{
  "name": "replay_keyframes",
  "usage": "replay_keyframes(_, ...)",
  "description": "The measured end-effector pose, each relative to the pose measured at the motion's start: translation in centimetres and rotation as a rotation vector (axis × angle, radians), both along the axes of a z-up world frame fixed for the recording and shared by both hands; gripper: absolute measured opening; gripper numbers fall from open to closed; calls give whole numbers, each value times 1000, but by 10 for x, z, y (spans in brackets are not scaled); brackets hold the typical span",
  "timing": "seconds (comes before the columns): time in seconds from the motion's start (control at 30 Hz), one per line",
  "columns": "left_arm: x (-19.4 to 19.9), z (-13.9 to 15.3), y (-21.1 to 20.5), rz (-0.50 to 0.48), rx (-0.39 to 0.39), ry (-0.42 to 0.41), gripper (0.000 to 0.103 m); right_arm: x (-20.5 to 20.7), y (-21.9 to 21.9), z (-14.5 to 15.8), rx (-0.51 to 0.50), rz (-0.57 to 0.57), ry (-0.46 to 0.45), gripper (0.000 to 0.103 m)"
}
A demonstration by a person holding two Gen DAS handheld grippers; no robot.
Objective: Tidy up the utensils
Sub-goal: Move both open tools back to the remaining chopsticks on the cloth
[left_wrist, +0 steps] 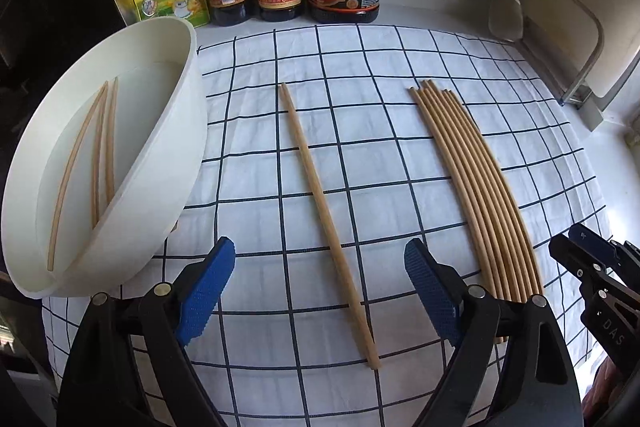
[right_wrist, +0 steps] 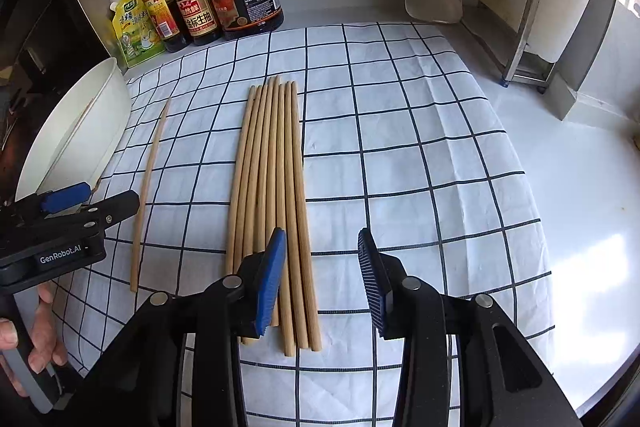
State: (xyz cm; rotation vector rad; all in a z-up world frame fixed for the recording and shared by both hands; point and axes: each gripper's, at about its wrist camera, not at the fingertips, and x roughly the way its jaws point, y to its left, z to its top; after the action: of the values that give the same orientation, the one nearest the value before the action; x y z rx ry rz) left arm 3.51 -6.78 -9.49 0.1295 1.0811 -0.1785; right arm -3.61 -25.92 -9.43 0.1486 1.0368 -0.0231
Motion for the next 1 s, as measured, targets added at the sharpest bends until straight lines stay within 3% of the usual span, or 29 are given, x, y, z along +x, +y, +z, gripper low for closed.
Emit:
replay_keyframes(0.5, 5, -25, 7, 65, 47, 20, 85, 12, 3, -24, -18, 62, 26, 36)
replay_keyframes(0.9, 9, -33, 5, 92, 37, 26, 89, 16, 17, -29, -107, 123, 5, 36)
replay_keyframes(1.0, 13, -33, 3, 93, 33, 20, 89, 17, 21, -29, -122, 147, -3, 29)
